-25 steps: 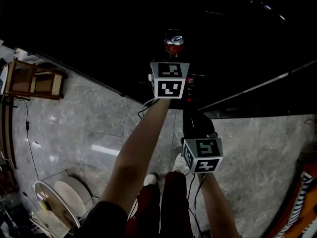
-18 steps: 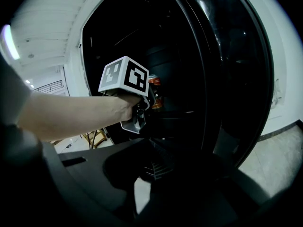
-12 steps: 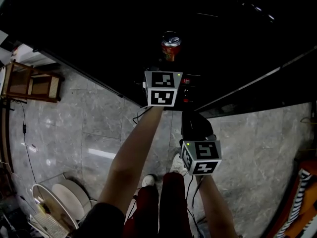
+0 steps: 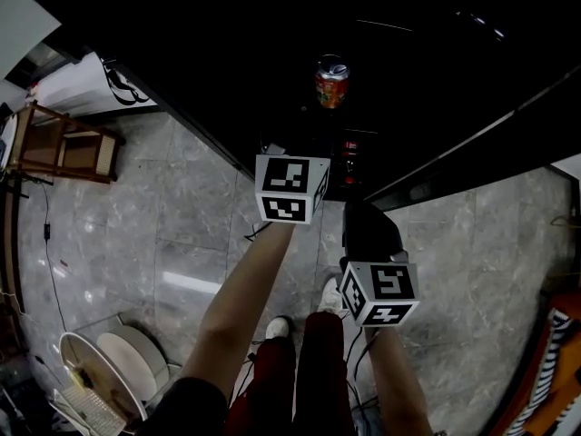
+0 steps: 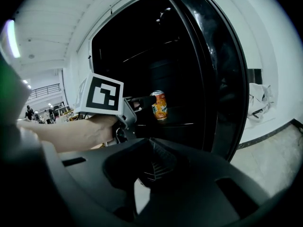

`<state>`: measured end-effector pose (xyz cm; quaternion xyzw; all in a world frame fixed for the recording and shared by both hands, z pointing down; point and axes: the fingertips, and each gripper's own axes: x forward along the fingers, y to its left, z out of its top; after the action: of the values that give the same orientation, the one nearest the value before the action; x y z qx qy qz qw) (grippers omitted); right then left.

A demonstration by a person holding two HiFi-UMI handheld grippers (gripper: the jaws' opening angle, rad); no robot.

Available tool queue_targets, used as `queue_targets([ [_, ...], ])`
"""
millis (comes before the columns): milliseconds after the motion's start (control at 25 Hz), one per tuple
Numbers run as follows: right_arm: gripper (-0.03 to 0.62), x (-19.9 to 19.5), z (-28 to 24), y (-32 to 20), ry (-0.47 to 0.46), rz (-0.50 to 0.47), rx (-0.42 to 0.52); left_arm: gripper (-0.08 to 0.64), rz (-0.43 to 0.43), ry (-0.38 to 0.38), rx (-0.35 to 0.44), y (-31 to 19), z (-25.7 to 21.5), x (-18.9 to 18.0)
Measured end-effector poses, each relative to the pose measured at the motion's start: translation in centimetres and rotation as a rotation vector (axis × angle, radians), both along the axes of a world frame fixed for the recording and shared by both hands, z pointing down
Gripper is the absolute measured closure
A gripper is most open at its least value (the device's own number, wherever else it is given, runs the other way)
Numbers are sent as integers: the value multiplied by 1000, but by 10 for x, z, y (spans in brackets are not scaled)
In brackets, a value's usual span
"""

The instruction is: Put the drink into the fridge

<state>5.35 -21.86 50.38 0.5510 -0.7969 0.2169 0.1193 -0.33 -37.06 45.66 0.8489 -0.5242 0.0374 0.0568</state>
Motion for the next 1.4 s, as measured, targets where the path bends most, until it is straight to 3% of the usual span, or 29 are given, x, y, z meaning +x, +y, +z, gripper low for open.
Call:
queue_targets([
  [200,574,-10,-15,12,14,3,21,300,38,45,11,29,-22,-8],
  [640,574,-25,-59,29,6,42,91,540,80,46,31,80,-49,-30],
  [1000,574,-39,-91,53,-1,54,103,551,174,81,-44,139,-68,-46],
  [1400,574,-56,-145,79,24,31,155,551,221,81,-37,194,-117,-71],
])
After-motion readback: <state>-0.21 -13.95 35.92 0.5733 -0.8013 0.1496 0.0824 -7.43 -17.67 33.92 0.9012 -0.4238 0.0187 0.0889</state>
